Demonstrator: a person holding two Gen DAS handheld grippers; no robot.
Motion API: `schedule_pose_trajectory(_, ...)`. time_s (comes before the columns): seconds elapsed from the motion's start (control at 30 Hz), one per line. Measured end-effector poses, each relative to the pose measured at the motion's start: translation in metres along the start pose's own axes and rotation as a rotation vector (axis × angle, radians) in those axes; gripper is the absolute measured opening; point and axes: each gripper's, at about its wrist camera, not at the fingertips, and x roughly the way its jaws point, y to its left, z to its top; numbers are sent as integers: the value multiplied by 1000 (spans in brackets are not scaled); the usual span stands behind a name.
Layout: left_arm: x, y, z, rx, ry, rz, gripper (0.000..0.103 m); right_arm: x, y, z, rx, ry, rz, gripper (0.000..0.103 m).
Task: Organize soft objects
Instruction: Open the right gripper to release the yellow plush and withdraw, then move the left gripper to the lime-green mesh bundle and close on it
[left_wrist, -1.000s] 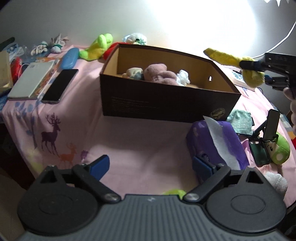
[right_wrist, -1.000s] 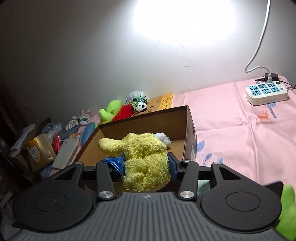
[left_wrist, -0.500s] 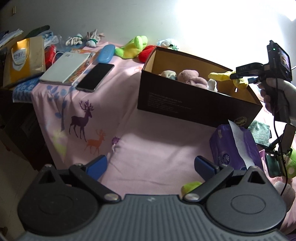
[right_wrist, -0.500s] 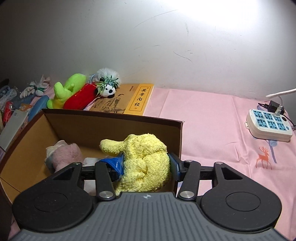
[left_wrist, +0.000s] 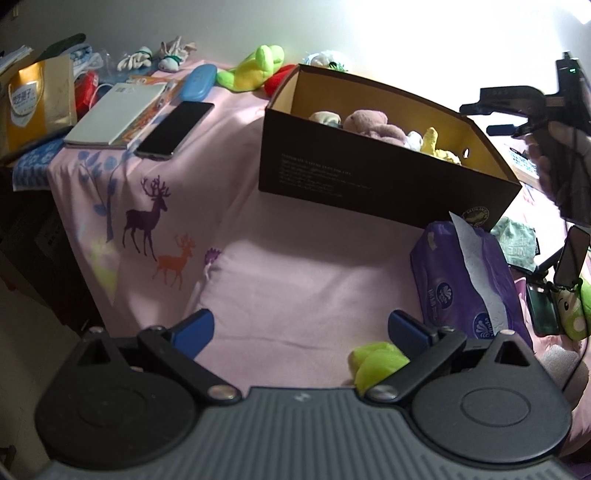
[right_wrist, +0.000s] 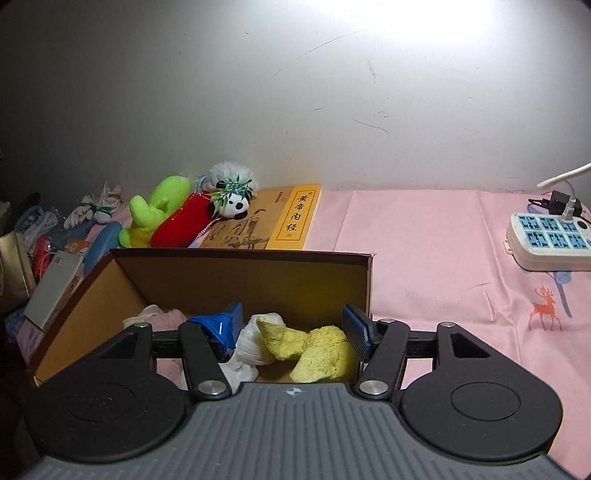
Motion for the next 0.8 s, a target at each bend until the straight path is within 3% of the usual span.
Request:
schedule_pose_trajectory(0.27, 23, -20, 17, 107, 33, -33, 101, -79, -6, -36, 83, -29, 33, 45)
schedule_pose_trajectory(0.6, 53, -59, 33, 273, 72, -134, 101, -167, -34, -121, 249, -6, -79, 45)
schedule_pose_trajectory(0.8, 60, -75, 43, 317, 74, -116, 101, -206, -56, -170, 353, 17, -141, 45)
